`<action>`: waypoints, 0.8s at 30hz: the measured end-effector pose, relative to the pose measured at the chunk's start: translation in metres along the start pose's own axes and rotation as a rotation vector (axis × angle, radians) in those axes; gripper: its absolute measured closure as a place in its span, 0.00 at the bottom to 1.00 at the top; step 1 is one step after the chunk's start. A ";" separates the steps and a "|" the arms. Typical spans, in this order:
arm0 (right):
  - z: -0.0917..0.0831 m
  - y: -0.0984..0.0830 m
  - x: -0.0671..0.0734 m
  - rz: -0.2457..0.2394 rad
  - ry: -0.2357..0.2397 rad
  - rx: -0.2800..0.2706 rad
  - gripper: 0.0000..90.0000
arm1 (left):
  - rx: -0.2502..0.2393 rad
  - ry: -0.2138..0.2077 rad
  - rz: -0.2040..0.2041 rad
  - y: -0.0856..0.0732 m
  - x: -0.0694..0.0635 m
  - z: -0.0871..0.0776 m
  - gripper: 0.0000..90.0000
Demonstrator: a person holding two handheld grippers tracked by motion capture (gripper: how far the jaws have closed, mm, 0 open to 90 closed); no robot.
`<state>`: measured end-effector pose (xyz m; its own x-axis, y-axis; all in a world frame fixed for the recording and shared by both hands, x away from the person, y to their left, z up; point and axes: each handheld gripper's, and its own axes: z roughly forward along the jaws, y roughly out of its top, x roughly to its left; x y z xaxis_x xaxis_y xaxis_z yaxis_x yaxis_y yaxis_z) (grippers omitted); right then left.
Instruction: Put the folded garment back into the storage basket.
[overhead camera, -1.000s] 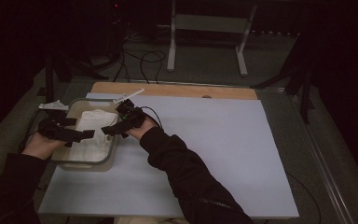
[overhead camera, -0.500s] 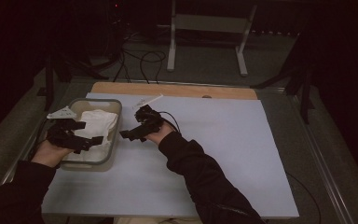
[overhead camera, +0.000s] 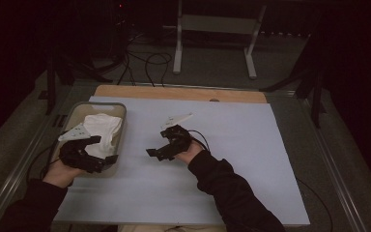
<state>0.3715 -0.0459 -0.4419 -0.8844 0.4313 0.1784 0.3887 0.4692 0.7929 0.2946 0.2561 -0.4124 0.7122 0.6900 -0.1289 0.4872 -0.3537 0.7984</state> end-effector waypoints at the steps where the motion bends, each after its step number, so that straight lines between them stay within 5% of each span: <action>1: -0.004 -0.004 -0.001 -0.007 -0.006 -0.003 0.11 | -0.009 -0.007 0.006 -0.001 -0.004 0.001 0.00; 13: -0.034 -0.042 0.000 -0.008 -0.026 -0.011 0.11 | -0.105 -0.084 0.081 -0.017 -0.046 0.024 0.00; 24: -0.061 -0.083 0.001 -0.007 -0.053 -0.031 0.11 | -0.108 -0.138 0.145 -0.038 -0.072 0.047 0.00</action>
<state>0.3224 -0.1313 -0.4714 -0.8719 0.4685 0.1423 0.3736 0.4486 0.8119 0.2488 0.1901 -0.4610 0.8367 0.5416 -0.0812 0.3231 -0.3684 0.8717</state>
